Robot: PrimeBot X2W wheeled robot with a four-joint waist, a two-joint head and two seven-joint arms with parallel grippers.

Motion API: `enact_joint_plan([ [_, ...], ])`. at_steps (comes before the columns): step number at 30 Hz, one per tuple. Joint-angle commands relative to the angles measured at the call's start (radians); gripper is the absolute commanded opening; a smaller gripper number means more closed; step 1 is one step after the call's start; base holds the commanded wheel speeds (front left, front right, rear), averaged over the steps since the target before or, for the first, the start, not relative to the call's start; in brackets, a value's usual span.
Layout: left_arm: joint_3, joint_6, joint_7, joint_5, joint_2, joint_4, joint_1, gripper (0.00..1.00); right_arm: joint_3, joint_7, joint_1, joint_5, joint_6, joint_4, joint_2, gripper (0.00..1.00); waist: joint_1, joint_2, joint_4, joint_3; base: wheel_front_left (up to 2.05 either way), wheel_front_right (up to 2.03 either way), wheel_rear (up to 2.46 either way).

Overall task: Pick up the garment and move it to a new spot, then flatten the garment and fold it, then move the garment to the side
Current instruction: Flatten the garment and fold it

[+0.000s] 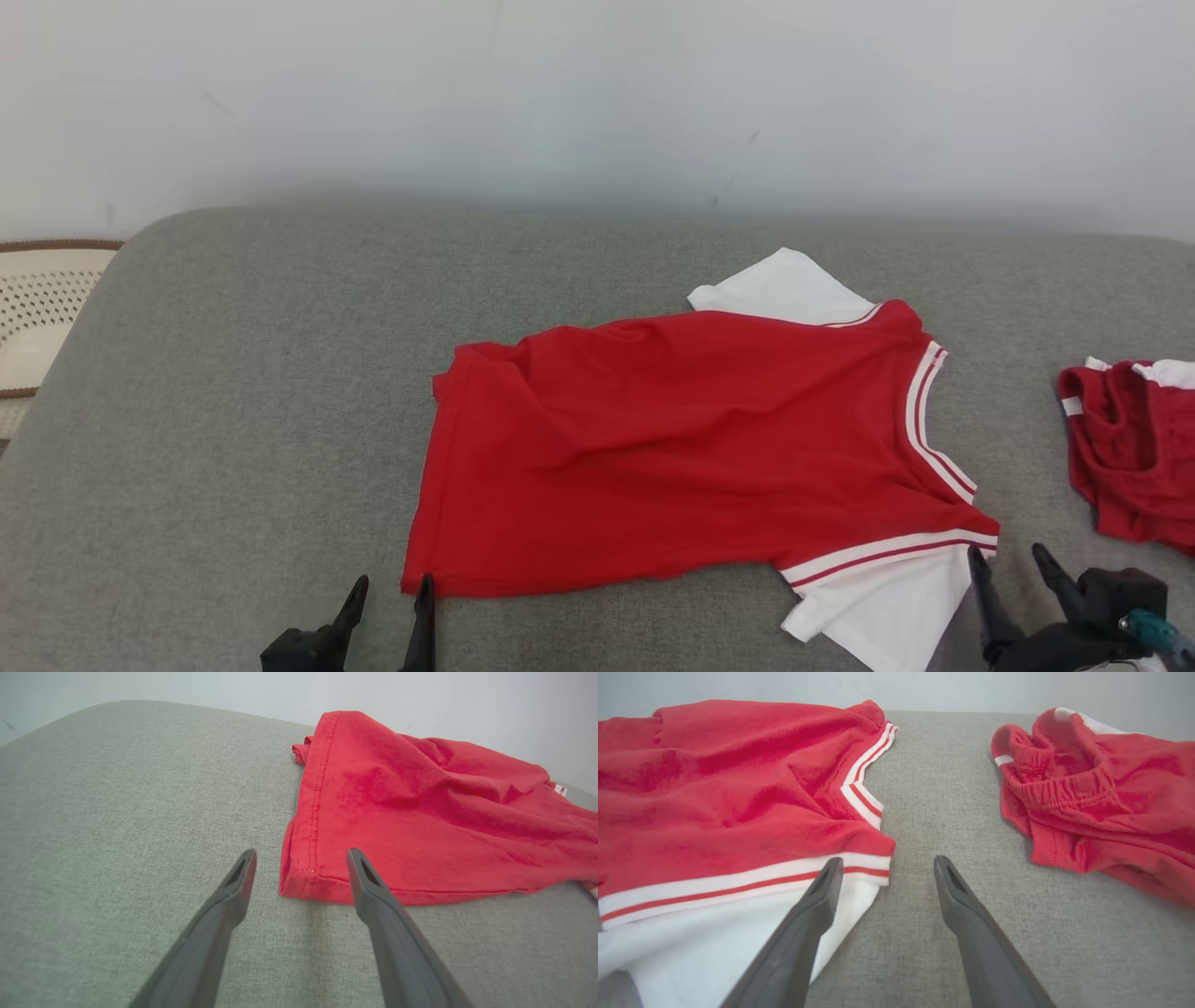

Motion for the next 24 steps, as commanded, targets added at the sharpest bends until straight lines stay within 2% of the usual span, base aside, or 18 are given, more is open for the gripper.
enact_joint_plan([
  [1,0.003,0.004,-0.001,-0.002,0.001,-0.004,0.02,1.0,0.005,0.0,0.026,0.015,-0.002,-0.026,0.013,1.0,0.0,0.0,-0.018,-0.015,0.0,0.0,0.0],
  [6,0.006,-0.001,-0.001,0.009,0.001,-0.008,0.028,1.0,0.044,0.0,0.103,0.038,-0.001,-0.121,0.056,1.0,0.0,0.0,-0.034,-0.021,0.0,0.0,0.0],
  [10,0.003,-0.006,-0.001,0.017,0.001,-0.009,0.032,1.0,0.09,0.0,0.146,0.066,-0.001,-0.149,0.085,1.0,0.0,0.0,-0.036,-0.021,0.0,0.0,0.0],
  [14,-0.002,-0.009,-0.001,0.021,0.001,-0.008,0.029,1.0,0.115,0.0,0.168,0.077,-0.001,-0.133,0.101,1.0,0.0,0.0,-0.027,-0.016,0.0,0.0,0.0],
  [24,-0.003,-0.01,-0.001,0.02,0.001,-0.002,0.035,1.0,0.073,0.0,0.181,0.049,-0.002,-0.056,0.127,1.0,0.0,0.0,-0.003,-0.007,0.0,0.0,0.0],
])
